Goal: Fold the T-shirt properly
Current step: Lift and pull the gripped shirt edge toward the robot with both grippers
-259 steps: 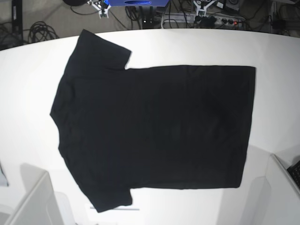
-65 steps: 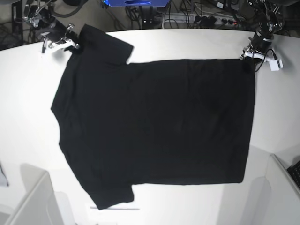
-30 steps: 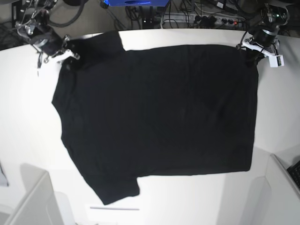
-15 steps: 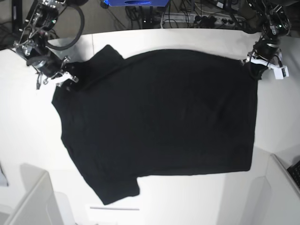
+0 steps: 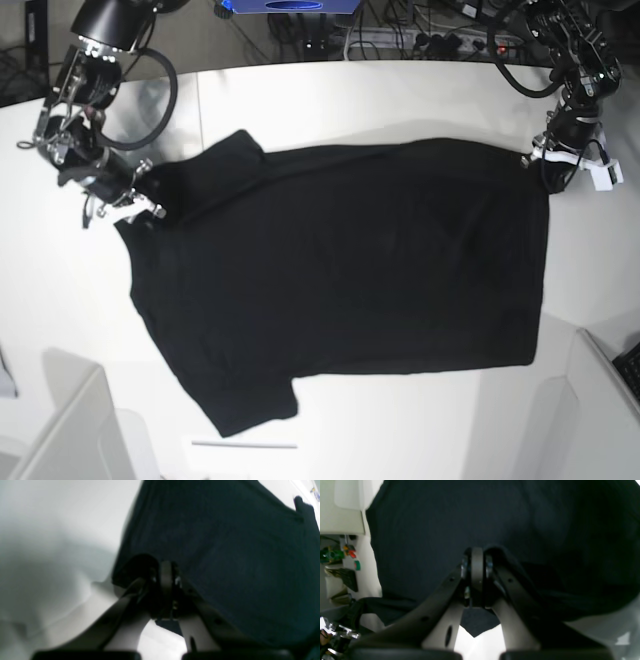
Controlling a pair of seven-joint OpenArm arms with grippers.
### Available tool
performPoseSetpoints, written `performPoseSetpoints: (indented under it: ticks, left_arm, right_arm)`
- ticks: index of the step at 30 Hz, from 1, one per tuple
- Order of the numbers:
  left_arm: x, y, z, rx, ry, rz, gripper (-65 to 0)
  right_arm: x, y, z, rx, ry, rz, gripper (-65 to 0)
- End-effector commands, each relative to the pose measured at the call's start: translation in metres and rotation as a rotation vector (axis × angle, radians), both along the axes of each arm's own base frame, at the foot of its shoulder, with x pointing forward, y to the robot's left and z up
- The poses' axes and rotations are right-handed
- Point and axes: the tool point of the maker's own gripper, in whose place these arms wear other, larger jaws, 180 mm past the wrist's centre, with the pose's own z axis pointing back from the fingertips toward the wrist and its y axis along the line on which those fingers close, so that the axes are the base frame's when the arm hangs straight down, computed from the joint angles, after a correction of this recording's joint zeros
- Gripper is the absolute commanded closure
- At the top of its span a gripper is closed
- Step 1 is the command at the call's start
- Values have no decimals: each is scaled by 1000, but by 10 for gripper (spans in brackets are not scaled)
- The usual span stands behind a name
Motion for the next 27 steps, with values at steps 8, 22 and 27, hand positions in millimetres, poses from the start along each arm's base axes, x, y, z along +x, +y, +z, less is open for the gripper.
performPoseSetpoints:
  ticks: [8, 22, 27]
  left_arm:
    - [14, 11, 3, -15, -35, 38, 0]
    - [34, 23, -3, -7, -18, 98, 0]
    - [36, 23, 0, 20, -15, 92, 0]
  right_arm:
    - [35, -3, 12, 39, -50, -15, 0]
    - [67, -8, 9, 90, -37, -34, 0]
    - [74, 7, 7, 83, -23, 23, 0]
